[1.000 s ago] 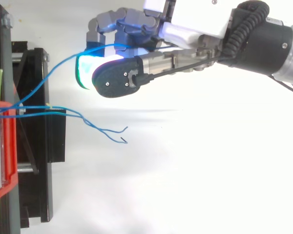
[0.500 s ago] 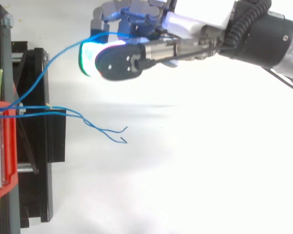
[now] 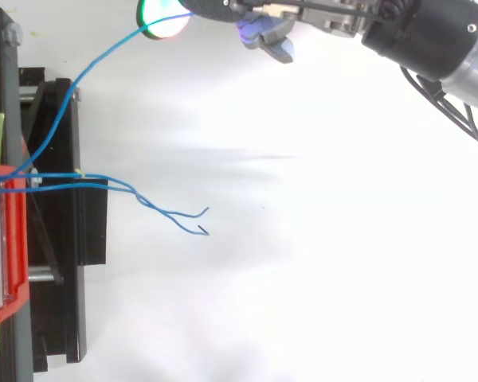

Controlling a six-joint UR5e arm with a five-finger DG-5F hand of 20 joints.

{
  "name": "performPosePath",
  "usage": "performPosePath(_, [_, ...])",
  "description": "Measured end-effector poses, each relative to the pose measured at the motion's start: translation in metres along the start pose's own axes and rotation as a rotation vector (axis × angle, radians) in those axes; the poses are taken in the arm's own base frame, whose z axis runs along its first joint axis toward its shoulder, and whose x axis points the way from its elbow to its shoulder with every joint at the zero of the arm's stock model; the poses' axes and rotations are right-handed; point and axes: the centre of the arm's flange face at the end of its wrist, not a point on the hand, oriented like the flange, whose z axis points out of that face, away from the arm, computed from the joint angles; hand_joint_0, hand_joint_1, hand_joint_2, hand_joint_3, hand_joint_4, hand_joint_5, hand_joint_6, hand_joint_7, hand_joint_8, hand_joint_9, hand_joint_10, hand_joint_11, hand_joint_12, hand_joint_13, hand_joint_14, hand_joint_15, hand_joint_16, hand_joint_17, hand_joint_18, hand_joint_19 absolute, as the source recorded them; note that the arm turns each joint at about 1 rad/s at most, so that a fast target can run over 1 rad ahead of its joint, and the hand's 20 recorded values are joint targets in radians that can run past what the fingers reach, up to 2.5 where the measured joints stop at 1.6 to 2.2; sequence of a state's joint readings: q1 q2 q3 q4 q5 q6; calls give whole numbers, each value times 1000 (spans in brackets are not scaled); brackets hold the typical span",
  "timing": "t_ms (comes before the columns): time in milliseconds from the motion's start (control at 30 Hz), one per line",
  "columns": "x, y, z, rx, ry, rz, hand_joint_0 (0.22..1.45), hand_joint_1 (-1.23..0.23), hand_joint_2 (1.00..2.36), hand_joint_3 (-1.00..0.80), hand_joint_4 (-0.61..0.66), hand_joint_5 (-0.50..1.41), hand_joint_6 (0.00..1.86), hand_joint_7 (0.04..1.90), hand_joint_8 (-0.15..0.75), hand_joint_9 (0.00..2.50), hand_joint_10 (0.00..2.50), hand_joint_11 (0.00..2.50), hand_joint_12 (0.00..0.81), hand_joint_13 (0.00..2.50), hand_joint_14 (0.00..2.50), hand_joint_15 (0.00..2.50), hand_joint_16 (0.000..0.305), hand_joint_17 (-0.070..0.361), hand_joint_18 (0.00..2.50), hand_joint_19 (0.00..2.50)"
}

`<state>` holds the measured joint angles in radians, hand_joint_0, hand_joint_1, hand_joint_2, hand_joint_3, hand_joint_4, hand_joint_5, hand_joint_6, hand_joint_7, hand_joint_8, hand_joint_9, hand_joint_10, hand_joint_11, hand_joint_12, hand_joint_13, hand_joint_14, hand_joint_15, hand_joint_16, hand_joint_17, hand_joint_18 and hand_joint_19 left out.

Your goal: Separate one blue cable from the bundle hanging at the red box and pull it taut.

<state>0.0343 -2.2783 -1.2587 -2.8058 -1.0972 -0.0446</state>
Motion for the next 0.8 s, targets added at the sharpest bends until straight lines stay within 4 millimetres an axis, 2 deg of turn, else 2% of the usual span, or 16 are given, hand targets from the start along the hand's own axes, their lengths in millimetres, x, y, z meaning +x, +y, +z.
performPosePath(300, [10,2,-1,-7,17,-14,489,-458,1000,-500,207,-218,550,1235,334,182,2500,2428,419,807,2500,1999,46,102,1357,1596])
performPosePath(533, [19,3,-4,-9,29,-19,559,-461,1001,-500,174,-220,591,1205,314,208,2500,2474,407,804,2500,2051,39,88,1374,1834])
performPosePath(633, [20,5,-3,-10,31,-13,583,-452,1004,-447,161,-224,615,1178,308,215,2500,2474,402,804,2500,2052,38,85,1380,1868])
performPosePath(800, [14,19,-7,6,42,-17,597,-466,1010,-384,158,-232,668,1115,308,225,2500,2485,397,804,2500,2043,37,84,1383,1882])
